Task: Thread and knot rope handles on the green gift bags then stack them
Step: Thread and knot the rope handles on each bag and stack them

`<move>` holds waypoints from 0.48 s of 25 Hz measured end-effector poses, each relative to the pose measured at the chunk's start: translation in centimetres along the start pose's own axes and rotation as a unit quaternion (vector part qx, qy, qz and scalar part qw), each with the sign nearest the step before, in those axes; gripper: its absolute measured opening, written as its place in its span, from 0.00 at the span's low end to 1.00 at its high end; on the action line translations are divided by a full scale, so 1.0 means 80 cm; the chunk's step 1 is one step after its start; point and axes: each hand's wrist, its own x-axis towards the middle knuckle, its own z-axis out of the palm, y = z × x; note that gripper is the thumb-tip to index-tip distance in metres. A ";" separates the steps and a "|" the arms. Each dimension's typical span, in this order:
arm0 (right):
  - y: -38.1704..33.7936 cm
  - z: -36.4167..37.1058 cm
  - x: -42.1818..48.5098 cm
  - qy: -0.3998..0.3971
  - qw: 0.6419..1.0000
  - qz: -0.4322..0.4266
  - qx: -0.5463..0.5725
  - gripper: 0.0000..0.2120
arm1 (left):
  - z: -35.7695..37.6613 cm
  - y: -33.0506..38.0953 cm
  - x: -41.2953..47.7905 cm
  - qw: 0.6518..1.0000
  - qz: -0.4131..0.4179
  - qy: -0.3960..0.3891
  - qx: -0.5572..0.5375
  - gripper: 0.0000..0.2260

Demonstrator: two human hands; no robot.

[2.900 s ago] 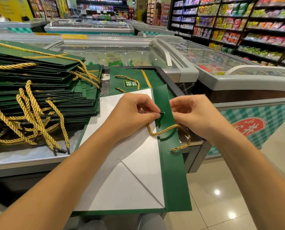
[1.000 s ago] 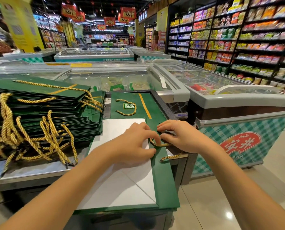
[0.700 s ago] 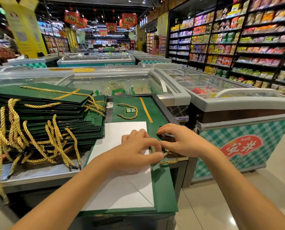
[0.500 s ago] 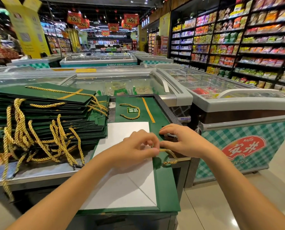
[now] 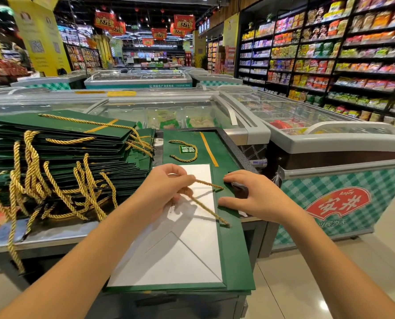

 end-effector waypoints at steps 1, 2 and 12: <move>-0.001 0.000 0.000 -0.004 1.000 0.003 0.005 0.43 | -0.005 -0.001 0.000 0.999 -0.005 0.007 0.041 0.08; -0.001 -0.001 0.000 -0.008 1.000 0.005 0.008 0.45 | -0.009 -0.001 -0.003 0.995 0.002 0.007 0.100 0.07; -0.003 0.002 0.003 -0.019 0.999 0.030 0.010 0.48 | -0.039 -0.012 -0.013 0.973 0.059 -0.002 0.223 0.07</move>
